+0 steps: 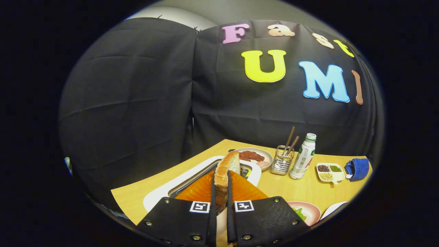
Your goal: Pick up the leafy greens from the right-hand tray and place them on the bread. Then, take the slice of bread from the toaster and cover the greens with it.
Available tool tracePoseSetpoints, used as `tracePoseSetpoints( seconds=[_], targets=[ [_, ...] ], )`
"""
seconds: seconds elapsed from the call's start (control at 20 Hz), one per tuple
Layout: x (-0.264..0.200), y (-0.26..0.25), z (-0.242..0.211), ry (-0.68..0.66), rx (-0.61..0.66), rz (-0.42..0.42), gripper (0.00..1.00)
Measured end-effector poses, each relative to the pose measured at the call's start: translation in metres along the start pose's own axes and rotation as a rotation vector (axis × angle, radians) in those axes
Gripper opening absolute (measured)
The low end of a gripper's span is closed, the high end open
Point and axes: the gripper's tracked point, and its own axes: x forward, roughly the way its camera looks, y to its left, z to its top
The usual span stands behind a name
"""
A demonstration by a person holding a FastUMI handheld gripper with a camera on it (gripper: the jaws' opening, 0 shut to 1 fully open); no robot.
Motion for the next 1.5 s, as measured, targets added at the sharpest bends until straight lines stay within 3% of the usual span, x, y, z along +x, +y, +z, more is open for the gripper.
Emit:
tracePoseSetpoints(
  seconds=[0.45, 0.7, 1.0, 1.5],
  targets=[
    [-0.039, -0.011, 0.054, -0.111, 0.078, 0.044, 0.12],
    [-0.064, -0.053, 0.071, -0.162, 0.034, -0.040, 0.12],
    [-0.093, -0.113, 0.043, -0.141, 0.001, -0.149, 0.12],
    [-0.102, -0.178, -0.039, -0.028, 0.022, -0.245, 0.12]
  ],
)
